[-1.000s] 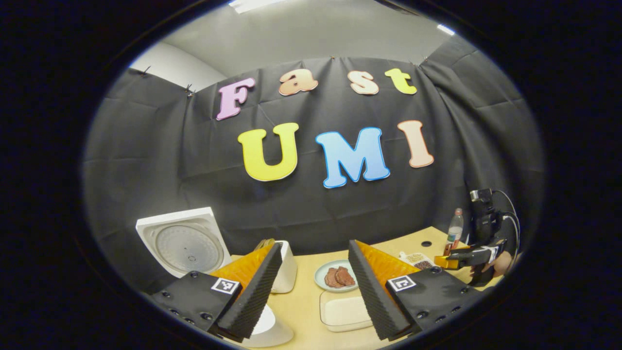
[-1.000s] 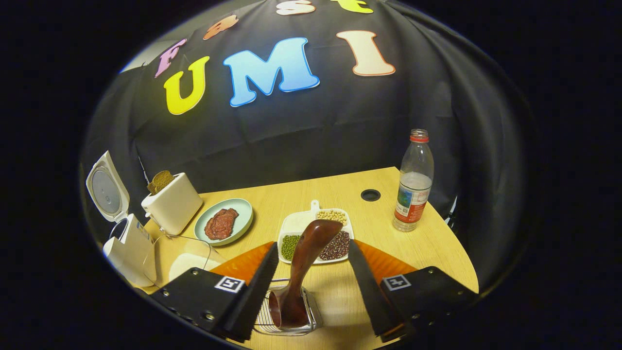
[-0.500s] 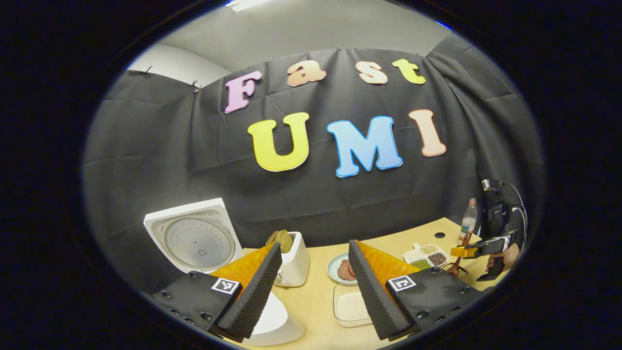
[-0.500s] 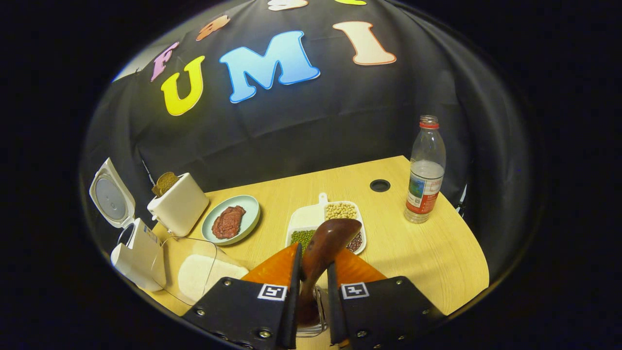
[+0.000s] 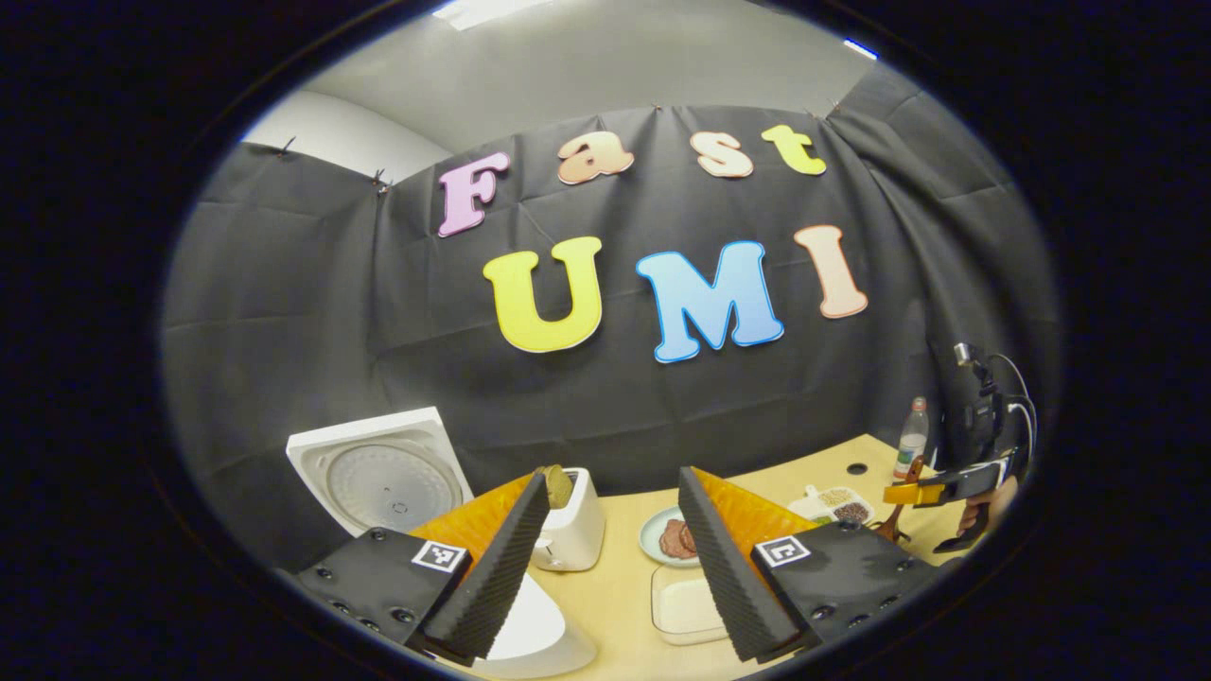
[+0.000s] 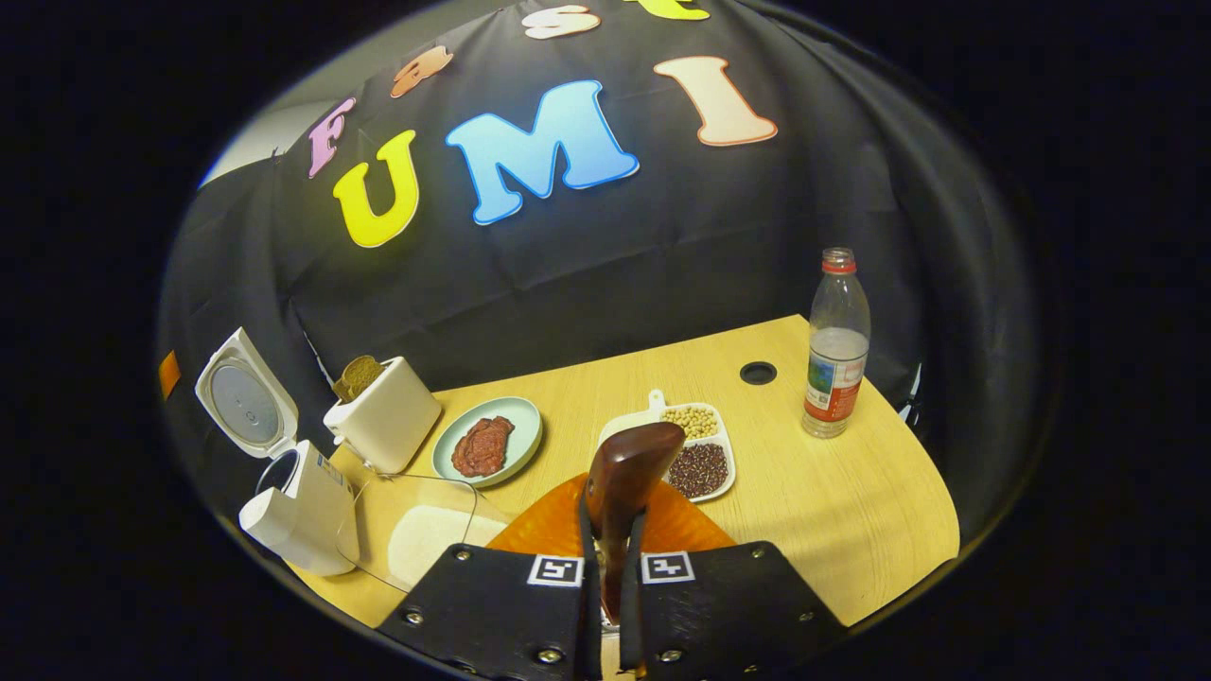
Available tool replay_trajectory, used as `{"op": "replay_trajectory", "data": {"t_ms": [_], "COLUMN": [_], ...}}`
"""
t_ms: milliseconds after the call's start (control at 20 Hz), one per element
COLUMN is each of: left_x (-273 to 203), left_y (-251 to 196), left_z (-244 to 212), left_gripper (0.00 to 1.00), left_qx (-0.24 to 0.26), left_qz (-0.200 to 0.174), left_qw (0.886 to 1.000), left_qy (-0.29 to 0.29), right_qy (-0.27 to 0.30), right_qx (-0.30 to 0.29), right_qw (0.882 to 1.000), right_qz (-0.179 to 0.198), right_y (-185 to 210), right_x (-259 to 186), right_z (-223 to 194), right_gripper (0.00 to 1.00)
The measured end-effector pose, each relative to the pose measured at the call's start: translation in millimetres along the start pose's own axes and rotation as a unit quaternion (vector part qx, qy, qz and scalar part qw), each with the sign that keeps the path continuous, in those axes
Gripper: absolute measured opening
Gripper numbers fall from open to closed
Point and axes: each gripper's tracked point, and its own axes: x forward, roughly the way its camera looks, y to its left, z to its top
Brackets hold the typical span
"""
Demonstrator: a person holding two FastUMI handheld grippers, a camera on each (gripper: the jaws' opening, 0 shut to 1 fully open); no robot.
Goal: Close the left gripper, press the button to open the rice cooker; take a wooden spoon from the chopstick holder with the right hand, scoop a spoonful of rice and pour it into the rice cooker, then put the wooden spoon back into the chopstick holder.
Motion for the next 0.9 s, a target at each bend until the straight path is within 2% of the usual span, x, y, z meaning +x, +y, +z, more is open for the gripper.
{"op": "replay_trajectory", "data": {"t_ms": [100, 150, 200, 400, 600, 650, 700, 750, 850, 900], "left_x": [4, 6, 8, 9, 1, -2, -3, -5, -9, -12], "left_y": [3, 5, 7, 22, 32, 32, 32, 33, 33, 35], "left_z": [5, 7, 11, 28, 33, 32, 32, 32, 32, 34], "left_gripper": [0.92, 0.99, 0.99, 0.92, 0.92, 0.99, 0.95, 0.99, 0.92, 0.92], "left_qx": [-0.011, -0.015, -0.019, -0.033, -0.042, -0.043, -0.041, -0.04, -0.036, -0.03], "left_qz": [-0.011, -0.016, -0.02, -0.027, -0.026, -0.027, -0.027, -0.028, -0.036, -0.037], "left_qw": [1.0, 1.0, 0.999, 0.998, 0.997, 0.997, 0.997, 0.997, 0.997, 0.997], "left_qy": [-0.01, -0.014, -0.02, -0.046, -0.057, -0.057, -0.057, -0.059, -0.061, -0.064], "right_qy": [-0.004, -0.01, -0.018, -0.049, -0.07, -0.07, -0.07, -0.067, -0.062, -0.059], "right_qx": [0.009, 0.014, 0.014, 0.006, 0.006, 0.008, 0.007, 0.004, -0.002, -0.004], "right_qw": [1.0, 1.0, 1.0, 0.999, 0.997, 0.997, 0.997, 0.996, 0.996, 0.996], "right_qz": [-0.01, -0.015, -0.019, -0.021, 0.018, 0.031, 0.042, 0.05, 0.064, 0.067], "right_y": [5, 8, 11, 31, 75, 87, 99, 110, 130, 137], "right_x": [-8, -14, -21, -49, -65, -64, -61, -58, -51, -47], "right_z": [13, 21, 31, 68, 97, 97, 97, 96, 92, 90], "right_gripper": [0.08, 0.08, 0.08, 0.08, 0.07, 0.07, 0.08, 0.07, 0.08, 0.08]}}
